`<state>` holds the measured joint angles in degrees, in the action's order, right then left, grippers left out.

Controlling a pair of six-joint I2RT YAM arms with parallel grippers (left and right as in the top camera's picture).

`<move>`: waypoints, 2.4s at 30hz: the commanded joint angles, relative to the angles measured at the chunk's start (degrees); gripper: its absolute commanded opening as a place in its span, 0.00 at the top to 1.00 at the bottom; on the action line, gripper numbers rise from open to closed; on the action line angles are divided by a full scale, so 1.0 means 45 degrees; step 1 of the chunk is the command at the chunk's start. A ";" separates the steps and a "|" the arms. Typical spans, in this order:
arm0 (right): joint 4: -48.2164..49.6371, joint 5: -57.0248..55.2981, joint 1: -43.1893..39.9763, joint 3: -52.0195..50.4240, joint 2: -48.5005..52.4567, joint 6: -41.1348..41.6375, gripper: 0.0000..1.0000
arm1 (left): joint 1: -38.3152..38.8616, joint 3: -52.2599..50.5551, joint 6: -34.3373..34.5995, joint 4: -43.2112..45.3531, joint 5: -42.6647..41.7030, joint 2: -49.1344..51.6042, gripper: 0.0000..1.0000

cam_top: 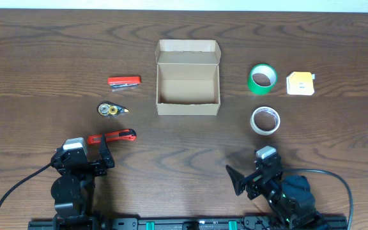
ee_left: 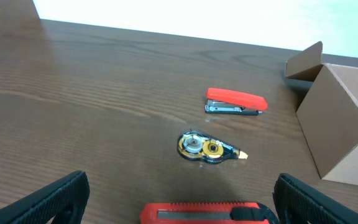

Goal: Pack container
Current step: 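Reach the right gripper to the green tape roll and grasp it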

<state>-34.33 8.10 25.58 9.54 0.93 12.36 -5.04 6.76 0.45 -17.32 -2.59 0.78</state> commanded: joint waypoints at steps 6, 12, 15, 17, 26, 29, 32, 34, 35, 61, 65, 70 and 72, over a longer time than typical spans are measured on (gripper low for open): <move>0.0345 -0.0325 0.0155 -0.0053 -0.0136 0.7247 0.01 | 0.0083 -0.0325 0.0185 -0.0034 0.0049 -0.0107 0.05; 0.1268 0.0049 0.0155 -0.0053 -0.0136 0.7859 0.01 | 0.0126 -0.0325 0.0185 -0.0034 0.0044 -0.0107 0.05; 0.2322 0.0117 0.0155 -0.0053 -0.0131 0.7456 0.01 | 0.0126 -0.0325 0.0185 -0.0034 0.0044 -0.0107 0.05; 0.2832 0.0126 0.0141 -0.0049 -0.0097 0.7004 0.01 | 0.0126 -0.0325 0.0185 -0.0034 0.0044 -0.0107 0.05; 0.2914 0.0146 -0.0549 0.1161 0.1787 0.5066 0.01 | 0.0126 -0.0325 0.0185 -0.0034 0.0044 -0.0107 0.05; 0.2856 -0.0092 -0.1209 0.2234 0.3453 0.4129 0.01 | 0.0126 -0.0325 0.0189 -0.0034 0.0044 -0.0107 0.04; 0.2793 -0.0073 -0.2016 0.3415 0.5464 0.3288 0.01 | 0.0126 -0.0325 0.0185 -0.0034 0.0044 -0.0107 0.05; 0.2701 -0.0078 -0.2458 0.4192 0.6829 0.2555 0.01 | 0.0126 -0.0325 0.0189 -0.0034 0.0044 -0.0107 0.05; 0.2637 -0.0078 -0.2633 0.4551 0.7465 0.2132 0.01 | 0.0126 -0.0325 0.0185 -0.0034 0.0049 -0.0107 0.05; -0.0452 -0.2225 -0.6368 1.6038 2.3688 -0.1545 0.08 | 0.0126 -0.0325 0.0189 -0.0034 0.0044 -0.0107 0.05; 0.0277 -0.2225 -0.6368 1.6276 2.4664 -0.1632 0.12 | 0.0126 -0.0325 0.0185 -0.0034 0.0044 -0.0107 0.05; 0.1180 -0.2225 -0.6353 1.6276 2.5689 -0.1637 0.16 | 0.0126 -0.0325 0.0189 -0.0034 0.0049 -0.0107 0.04; 0.1491 -0.2225 -0.6343 1.6276 2.6029 -0.1642 0.19 | 0.0126 -0.0325 0.0189 -0.0034 0.0049 -0.0107 0.05</move>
<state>-28.51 -1.13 -2.70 81.60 115.92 5.76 -4.71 6.76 0.45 -17.32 -2.59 0.67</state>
